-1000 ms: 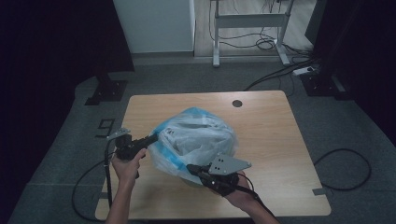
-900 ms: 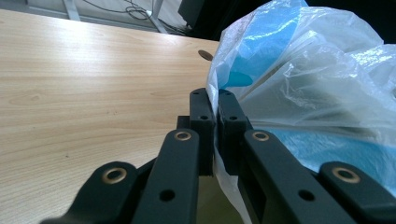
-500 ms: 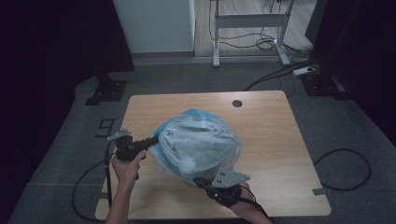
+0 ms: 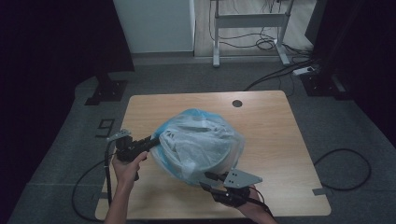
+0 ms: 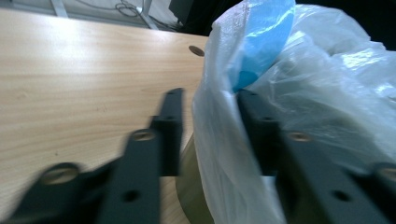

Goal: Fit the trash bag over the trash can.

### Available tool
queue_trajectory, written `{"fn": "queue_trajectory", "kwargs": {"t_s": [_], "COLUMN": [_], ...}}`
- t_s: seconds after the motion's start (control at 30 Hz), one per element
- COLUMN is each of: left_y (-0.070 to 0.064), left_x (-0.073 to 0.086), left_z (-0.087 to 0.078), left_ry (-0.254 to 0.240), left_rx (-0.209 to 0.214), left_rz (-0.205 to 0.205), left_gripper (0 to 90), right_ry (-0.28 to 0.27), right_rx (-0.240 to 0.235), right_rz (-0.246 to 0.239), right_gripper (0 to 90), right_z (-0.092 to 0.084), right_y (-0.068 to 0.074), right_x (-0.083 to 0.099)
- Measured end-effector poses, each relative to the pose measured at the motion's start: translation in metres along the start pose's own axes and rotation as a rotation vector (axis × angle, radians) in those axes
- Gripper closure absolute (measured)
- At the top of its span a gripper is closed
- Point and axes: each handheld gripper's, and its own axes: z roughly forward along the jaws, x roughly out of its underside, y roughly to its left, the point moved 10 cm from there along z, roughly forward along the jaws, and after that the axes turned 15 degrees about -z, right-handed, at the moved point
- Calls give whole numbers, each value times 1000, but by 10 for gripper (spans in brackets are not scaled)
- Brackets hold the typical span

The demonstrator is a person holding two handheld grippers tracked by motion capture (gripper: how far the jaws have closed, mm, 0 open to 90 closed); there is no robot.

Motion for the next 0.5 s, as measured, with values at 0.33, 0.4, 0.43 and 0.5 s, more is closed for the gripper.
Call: {"fn": "queue_trajectory", "kwargs": {"t_s": [0.33, 0.4, 0.43, 0.5], "left_y": [-23, -28, -30, -33], "left_x": [-19, -25, -29, -34], "left_z": [-15, -11, -7, -1], "left_ry": [-24, -19, -12, 1], "left_rx": [13, 17, 27, 32], "left_rz": [137, 150, 162, 181], "left_gripper": [297, 307, 308, 323], "right_ry": [7, 5, 6, 5], "right_rx": [43, 42, 43, 43], "right_rz": [25, 30, 31, 35], "right_gripper": [559, 558, 558, 558], "right_z": [-15, -15, -15, -15], "right_y": [-12, -11, -11, -12], "right_x": [5, 6, 6, 7]}}
